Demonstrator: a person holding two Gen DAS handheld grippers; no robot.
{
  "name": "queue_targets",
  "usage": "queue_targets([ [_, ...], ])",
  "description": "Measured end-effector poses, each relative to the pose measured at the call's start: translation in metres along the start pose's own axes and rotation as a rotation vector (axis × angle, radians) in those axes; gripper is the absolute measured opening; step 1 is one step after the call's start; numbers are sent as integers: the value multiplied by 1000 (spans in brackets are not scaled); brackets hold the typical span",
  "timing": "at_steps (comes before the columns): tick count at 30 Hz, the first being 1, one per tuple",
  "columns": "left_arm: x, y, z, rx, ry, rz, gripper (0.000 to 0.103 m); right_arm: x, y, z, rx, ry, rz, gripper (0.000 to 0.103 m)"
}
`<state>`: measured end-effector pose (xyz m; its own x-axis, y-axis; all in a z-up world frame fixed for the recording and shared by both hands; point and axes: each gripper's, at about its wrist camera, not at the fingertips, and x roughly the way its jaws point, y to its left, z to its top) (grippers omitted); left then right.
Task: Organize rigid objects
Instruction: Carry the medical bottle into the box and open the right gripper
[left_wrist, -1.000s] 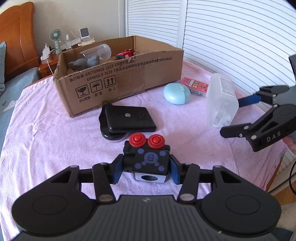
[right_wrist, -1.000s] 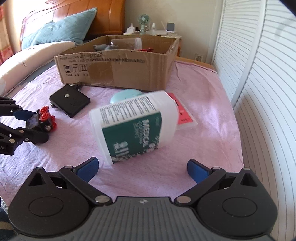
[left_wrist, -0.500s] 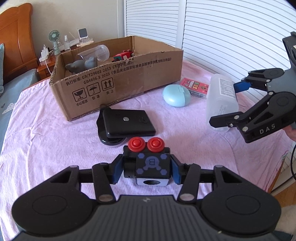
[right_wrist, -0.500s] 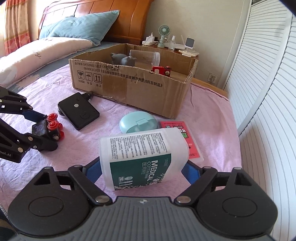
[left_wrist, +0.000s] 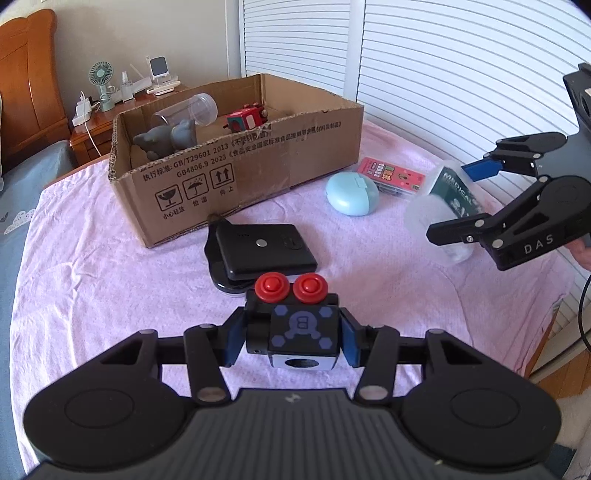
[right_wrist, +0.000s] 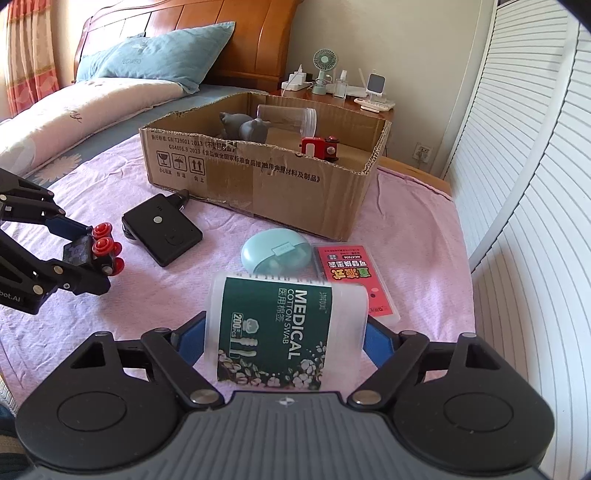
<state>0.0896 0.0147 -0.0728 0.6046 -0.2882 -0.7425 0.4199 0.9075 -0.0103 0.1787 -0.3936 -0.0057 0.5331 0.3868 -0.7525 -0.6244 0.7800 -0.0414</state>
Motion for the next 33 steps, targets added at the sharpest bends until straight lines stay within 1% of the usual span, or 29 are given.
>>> queue_targets([
  [6, -6, 4, 1, -3, 2, -3, 50, -5, 0, 4, 12, 1, 5, 87],
  [11, -15, 9, 5, 0, 11, -10, 50, -15, -1, 19, 0, -16, 20, 87],
  [15, -25, 15, 11, 13, 10, -8, 50, -25, -3, 45, -21, -54, 35, 87],
  [20, -36, 22, 18, 29, -2, 10, 50, -26, -10, 90, -33, -110, 49, 87],
  [23, -41, 27, 22, 35, -13, 27, 50, -16, -14, 121, -32, -125, 48, 87],
  [27, -47, 33, 26, 33, -36, 46, 50, 5, -16, 156, -24, -119, 50, 87],
  [30, -50, 38, 28, 23, -48, 60, 50, 29, -17, 175, -11, -82, 41, 87],
  [33, -52, 41, 29, 11, -55, 65, 50, 53, -20, 184, 15, -35, 31, 87],
])
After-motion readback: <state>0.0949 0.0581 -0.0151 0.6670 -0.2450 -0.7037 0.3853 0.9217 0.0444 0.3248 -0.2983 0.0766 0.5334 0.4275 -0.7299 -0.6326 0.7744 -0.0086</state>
